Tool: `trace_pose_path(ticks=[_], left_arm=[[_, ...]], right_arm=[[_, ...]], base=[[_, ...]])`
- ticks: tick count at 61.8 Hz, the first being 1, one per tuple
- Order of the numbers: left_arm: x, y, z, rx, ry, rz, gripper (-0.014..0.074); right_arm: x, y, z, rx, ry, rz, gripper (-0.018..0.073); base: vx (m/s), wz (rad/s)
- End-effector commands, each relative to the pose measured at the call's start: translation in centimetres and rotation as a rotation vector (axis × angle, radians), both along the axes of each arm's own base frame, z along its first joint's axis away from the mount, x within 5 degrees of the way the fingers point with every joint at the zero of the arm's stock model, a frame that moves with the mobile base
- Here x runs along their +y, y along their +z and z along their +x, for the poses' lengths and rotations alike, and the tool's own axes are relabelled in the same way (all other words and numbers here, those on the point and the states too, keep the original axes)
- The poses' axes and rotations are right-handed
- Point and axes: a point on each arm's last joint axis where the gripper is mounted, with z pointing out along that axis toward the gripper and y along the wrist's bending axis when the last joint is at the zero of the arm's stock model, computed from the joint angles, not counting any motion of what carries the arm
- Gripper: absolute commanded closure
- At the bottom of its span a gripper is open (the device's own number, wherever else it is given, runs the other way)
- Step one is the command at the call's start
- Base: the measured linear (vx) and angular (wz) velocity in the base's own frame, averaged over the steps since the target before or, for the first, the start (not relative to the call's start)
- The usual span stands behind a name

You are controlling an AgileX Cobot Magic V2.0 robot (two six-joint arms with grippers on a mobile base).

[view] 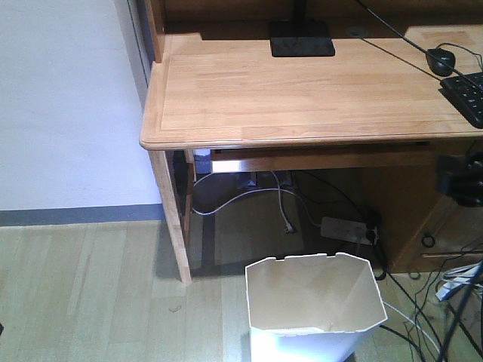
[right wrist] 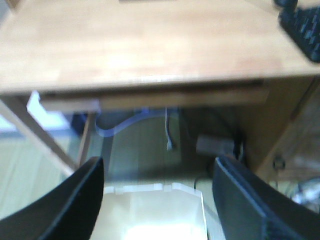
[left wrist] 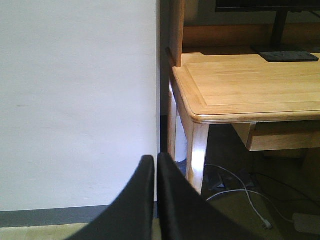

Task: Move trash bin to bedside with robot
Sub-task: 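Lower the right gripper down to the rim of the white trash bin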

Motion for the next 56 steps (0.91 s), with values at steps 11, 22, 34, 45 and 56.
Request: trace_pose_path(ticks=[11,22,34,45,56], left_arm=[[0.0,0.1,0.1,-0.066,0.003,-0.008,0.0602],[0.0,0.1,0.1,-0.066,0.003,-0.008,0.0602],[0.0,0.1,0.1,-0.066,0.003,-0.008,0.0602],[0.0,0.1,0.1,-0.066,0.003,-0.008,0.0602],[0.0,0.1,0.1,-0.066,0.003,-0.008,0.0602]], right_arm=[[0.2,0.2,4.9,0.181,0.073,-0.051,0.0090],[0.3,-0.9,7.8,0.273,0.123,-0.048,0.0090],[-2.4,-3.7,10.1,0.360,0.092,-0.022,0.0090],[-3.0,-7.7,11.5,0.490,0.173,-0.048,0.0088],[-3.5,-11.9,13.4,0.532,0.148,-0.055,0.0088]], base=[[0.00,0.00],[0.00,0.00],[0.00,0.00],[0.00,0.00],[0.00,0.00]])
